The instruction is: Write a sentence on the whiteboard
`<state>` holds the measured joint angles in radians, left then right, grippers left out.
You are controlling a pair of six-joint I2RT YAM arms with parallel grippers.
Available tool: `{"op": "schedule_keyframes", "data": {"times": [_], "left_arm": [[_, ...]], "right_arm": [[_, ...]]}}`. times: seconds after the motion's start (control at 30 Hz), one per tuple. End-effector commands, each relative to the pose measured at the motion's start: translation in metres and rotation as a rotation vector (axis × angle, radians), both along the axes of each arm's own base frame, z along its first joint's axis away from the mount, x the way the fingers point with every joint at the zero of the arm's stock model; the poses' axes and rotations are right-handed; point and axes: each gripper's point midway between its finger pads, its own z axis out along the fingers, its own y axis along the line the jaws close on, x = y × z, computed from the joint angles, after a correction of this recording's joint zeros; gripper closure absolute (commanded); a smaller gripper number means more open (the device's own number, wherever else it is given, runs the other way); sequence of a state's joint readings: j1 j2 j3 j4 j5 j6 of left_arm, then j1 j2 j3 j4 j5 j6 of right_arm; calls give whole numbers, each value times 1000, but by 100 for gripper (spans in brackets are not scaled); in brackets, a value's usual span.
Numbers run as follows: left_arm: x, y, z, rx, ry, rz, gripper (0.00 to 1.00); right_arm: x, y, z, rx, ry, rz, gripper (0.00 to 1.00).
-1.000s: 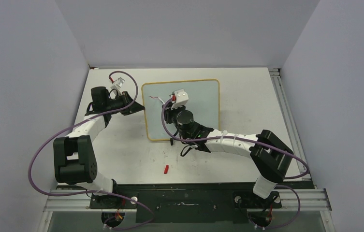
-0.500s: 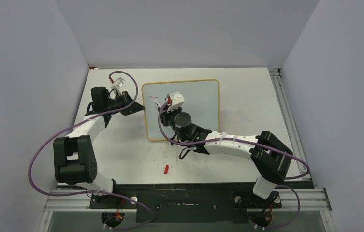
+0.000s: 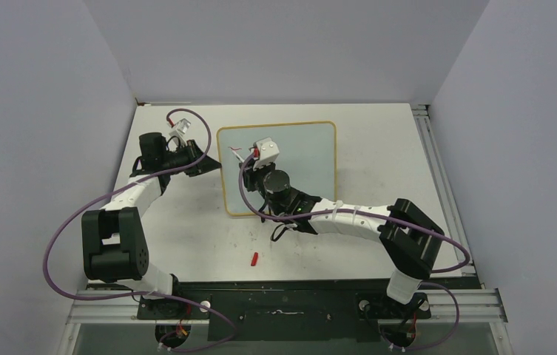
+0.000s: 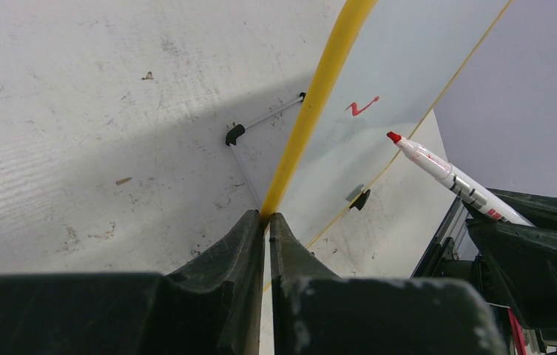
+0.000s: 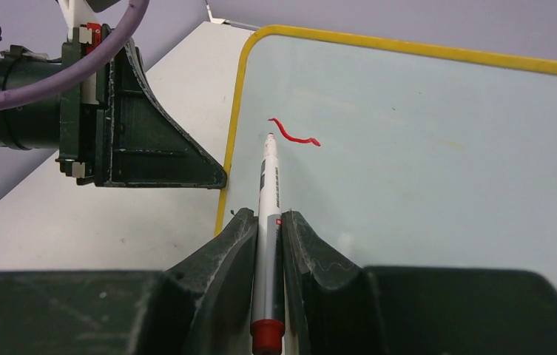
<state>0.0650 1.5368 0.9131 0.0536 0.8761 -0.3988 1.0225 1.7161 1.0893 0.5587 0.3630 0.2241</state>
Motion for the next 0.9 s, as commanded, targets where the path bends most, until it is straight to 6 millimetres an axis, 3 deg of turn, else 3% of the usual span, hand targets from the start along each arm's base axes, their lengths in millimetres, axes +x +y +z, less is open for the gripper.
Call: {"op": "schedule_keyframes", "data": {"times": [0.0, 0.87], "left_arm": [[-1, -8, 12, -10, -44, -48, 95], [0, -8, 11, -11, -44, -51, 96]], "right_arm": [[11, 3, 19, 59, -18, -34, 95], [16, -11, -10, 38, 37, -76, 95]]}}
